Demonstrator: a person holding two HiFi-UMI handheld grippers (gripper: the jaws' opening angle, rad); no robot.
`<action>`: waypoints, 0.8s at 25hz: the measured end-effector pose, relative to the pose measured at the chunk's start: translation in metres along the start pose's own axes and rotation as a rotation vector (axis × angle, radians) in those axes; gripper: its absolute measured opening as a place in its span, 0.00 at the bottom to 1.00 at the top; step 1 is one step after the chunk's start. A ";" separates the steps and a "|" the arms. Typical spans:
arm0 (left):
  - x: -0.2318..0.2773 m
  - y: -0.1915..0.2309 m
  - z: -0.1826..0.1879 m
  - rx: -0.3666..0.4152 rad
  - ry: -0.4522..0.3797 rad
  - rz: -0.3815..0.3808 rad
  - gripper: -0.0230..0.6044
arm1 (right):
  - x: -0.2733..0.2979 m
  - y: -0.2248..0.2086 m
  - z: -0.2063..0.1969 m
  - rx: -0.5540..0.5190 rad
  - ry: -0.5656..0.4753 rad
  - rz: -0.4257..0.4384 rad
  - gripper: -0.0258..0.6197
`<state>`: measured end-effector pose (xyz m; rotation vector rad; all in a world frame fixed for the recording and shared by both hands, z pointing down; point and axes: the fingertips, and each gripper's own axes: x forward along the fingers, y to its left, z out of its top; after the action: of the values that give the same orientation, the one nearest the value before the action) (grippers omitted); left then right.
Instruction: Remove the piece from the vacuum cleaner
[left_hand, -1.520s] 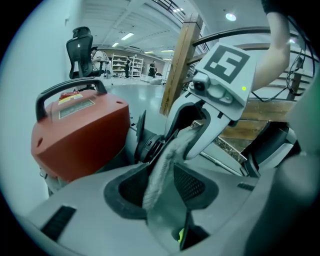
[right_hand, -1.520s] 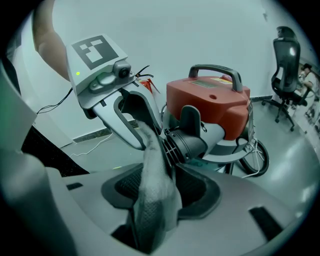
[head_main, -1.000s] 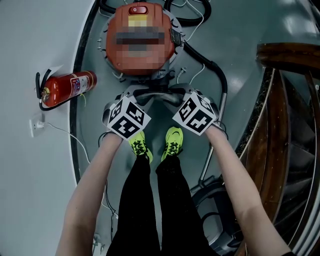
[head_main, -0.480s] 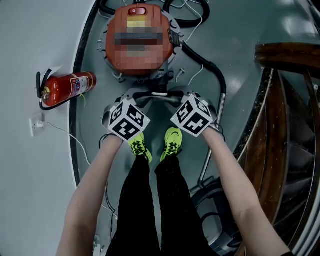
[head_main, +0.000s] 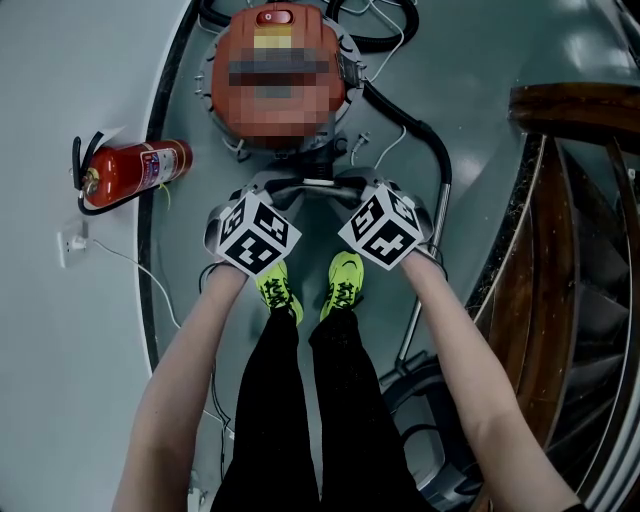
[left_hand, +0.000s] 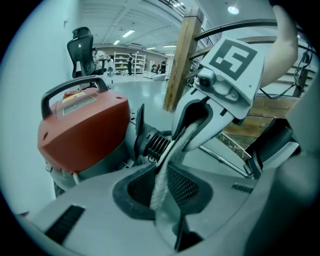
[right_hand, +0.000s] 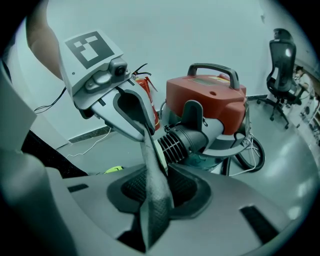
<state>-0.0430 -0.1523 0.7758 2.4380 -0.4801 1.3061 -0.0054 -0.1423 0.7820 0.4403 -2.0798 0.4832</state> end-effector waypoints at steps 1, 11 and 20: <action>0.000 -0.001 0.000 -0.002 0.000 0.000 0.15 | 0.000 0.000 0.000 0.002 0.001 0.000 0.20; -0.003 -0.003 -0.001 -0.025 -0.006 0.013 0.15 | -0.004 0.002 0.000 0.000 0.002 -0.045 0.15; -0.004 -0.005 -0.002 -0.016 -0.018 0.045 0.15 | -0.005 0.003 -0.001 0.021 -0.020 -0.113 0.15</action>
<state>-0.0441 -0.1464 0.7723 2.4412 -0.5512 1.2946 -0.0038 -0.1385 0.7781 0.5739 -2.0575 0.4355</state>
